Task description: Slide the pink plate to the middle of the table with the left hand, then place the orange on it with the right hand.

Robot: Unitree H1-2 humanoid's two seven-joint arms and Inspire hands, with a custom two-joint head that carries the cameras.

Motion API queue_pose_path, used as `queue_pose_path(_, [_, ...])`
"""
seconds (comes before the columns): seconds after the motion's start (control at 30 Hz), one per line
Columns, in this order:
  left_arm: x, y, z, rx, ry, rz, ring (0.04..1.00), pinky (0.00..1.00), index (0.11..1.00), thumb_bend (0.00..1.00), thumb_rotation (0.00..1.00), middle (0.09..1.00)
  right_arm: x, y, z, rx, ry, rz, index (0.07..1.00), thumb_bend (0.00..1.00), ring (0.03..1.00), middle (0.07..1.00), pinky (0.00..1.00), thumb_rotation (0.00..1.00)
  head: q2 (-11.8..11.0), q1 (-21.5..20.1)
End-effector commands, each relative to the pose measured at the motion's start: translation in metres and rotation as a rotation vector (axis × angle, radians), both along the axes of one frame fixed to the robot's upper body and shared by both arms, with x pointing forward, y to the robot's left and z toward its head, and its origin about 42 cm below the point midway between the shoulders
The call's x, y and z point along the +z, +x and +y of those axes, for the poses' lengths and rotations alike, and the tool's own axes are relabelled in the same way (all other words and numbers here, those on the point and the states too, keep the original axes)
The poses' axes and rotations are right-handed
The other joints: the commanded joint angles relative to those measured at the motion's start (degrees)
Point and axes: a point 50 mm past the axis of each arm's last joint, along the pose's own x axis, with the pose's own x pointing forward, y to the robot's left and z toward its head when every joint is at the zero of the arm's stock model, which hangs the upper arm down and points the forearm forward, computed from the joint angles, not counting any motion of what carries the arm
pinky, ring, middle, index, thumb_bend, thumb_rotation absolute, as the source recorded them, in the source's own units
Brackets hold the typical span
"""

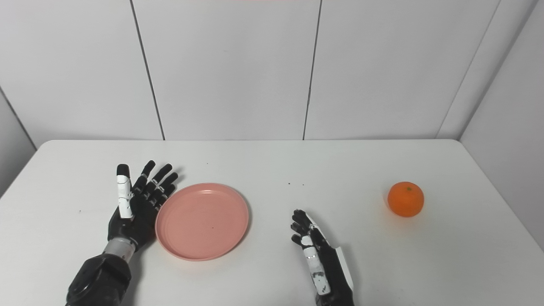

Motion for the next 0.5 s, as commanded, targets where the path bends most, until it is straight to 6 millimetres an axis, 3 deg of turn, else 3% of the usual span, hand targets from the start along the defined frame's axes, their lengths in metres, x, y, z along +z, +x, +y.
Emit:
queue_pose_path(0.0, [-0.027, -0.014, -0.004, -0.011, -0.001, 0.112, 0.896, 1.0, 1.0, 0.94, 0.86, 0.897, -0.009, -0.004, 0.009, 0.003, 0.01, 0.031, 0.871, 0.88, 0.888, 0.892, 0.87, 0.95, -0.28, -0.93])
queue_pose_path(0.47, [-0.029, -0.019, -0.008, -0.054, -0.03, 0.107, 0.913, 1.0, 1.0, 0.92, 0.84, 0.923, -0.01, -0.002, 0.023, 0.009, 0.006, 0.031, 0.878, 0.9, 0.895, 0.902, 0.9, 0.95, -0.52, -5.49])
